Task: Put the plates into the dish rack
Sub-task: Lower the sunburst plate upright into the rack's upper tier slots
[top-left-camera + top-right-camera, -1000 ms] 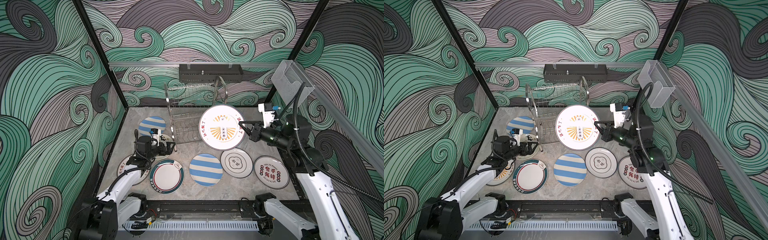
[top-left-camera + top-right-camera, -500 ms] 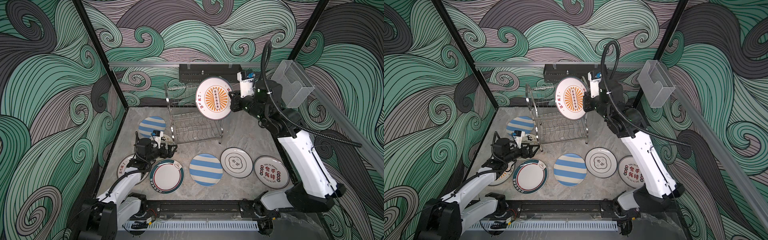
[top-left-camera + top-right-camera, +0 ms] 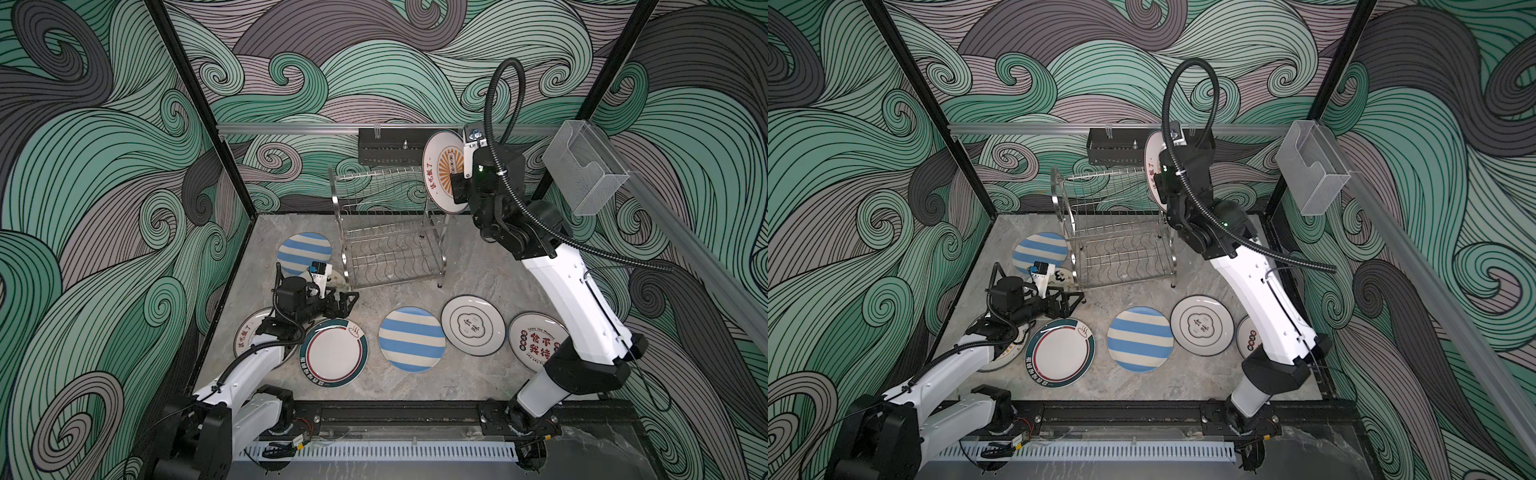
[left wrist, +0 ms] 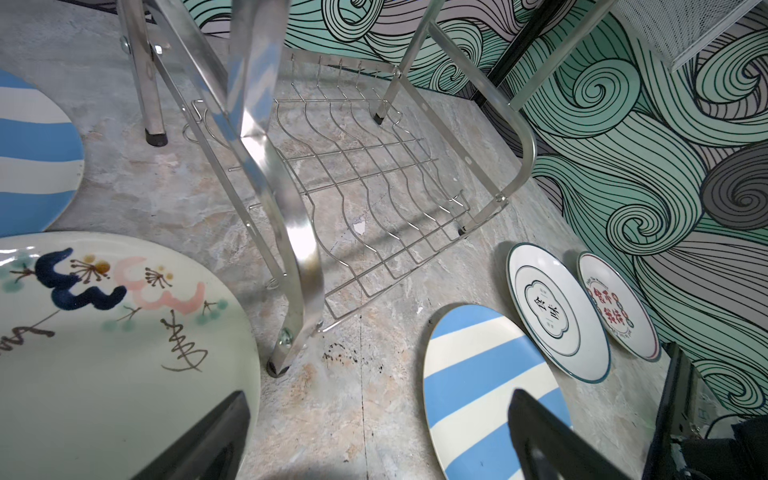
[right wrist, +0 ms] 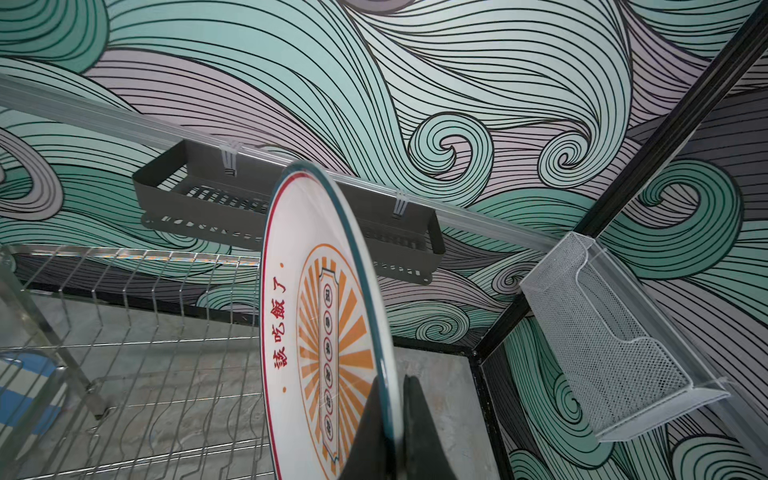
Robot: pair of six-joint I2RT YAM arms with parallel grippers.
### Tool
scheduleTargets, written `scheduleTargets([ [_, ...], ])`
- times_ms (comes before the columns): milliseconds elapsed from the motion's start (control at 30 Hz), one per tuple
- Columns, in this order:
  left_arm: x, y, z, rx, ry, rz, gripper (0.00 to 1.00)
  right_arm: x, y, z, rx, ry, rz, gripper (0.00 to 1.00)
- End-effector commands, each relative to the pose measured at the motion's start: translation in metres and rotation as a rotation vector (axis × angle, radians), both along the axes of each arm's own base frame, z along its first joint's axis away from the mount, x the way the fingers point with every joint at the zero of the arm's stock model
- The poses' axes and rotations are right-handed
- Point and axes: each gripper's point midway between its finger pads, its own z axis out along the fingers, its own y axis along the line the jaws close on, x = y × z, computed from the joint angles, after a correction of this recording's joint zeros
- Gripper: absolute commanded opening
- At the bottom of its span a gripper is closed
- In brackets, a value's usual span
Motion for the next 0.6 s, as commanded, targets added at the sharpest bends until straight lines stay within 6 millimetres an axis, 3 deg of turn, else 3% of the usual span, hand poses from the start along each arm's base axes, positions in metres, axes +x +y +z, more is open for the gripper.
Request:
scheduleTargets([
  [0, 0.003, -0.004, 0.007, 0.019, -0.040, -0.016, 0.99, 0.000, -0.016, 0.029, 0.039, -0.111, -0.110, 0.00],
  [567, 0.000, -0.010, 0.005, 0.063, -0.050, -0.034, 0.98, 0.040, 0.015, 0.012, 0.005, -0.126, -0.149, 0.00],
])
